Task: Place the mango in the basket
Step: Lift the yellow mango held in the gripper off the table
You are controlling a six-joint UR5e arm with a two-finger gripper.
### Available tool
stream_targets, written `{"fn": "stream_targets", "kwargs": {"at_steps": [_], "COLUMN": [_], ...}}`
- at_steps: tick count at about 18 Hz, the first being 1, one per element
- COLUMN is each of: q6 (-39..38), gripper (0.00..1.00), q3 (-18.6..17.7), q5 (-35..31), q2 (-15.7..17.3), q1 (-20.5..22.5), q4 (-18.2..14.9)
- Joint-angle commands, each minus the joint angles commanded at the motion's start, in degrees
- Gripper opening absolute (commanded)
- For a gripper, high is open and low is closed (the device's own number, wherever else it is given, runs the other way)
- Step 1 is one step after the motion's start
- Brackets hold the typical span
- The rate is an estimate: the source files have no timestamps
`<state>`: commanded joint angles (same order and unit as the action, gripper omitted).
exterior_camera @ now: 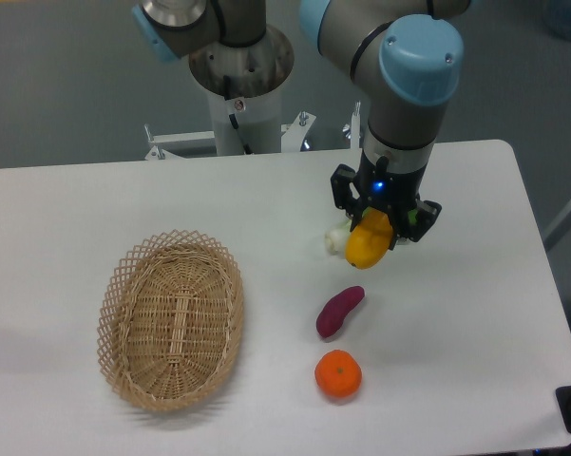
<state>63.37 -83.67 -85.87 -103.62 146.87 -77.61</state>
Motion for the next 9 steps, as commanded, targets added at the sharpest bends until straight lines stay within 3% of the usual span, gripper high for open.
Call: {"fn": "stream_targets", "kwargs": {"at_steps": [9], "q6": [-2.97], "gripper": [0.52], "q3": [-1.58], "q5": [0.00], "q2": [0.53], "q1": [-2.81], "q4": [0.00]}}
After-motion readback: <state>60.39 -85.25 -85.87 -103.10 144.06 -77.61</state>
